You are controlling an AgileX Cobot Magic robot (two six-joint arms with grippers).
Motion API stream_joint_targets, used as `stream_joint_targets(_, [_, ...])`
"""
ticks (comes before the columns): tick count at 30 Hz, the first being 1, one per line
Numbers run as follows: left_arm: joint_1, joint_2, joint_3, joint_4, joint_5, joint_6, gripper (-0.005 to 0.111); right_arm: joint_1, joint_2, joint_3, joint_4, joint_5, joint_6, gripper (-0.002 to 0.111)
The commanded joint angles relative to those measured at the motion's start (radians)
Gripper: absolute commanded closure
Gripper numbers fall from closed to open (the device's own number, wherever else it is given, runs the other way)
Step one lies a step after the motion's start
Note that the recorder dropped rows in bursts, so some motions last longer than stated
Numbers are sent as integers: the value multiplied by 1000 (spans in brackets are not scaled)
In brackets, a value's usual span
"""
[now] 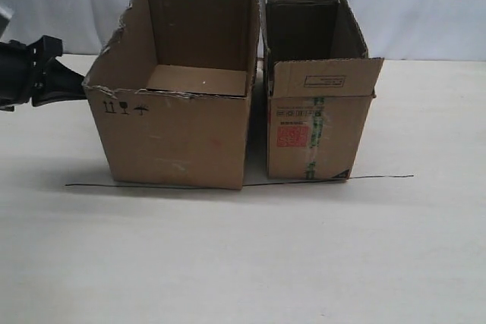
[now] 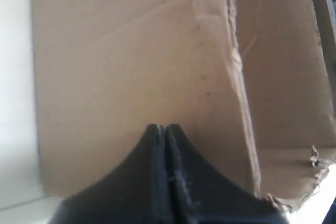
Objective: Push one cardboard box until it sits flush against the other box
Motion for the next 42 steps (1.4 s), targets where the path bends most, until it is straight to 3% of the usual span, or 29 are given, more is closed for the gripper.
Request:
stream_joint_targets(1, [-47,1,-4,-26,-27,12,107,3,-3,4,3,-8,-10,103])
stream_joint_targets(23, [-59,1,-4,-111,-24,12,107,3,-3,4,3,-8,-10,103])
stream_joint_targets(42, [-46,-4,13,-73,-29,8,107,3,-3,4,3,-8,-10,103])
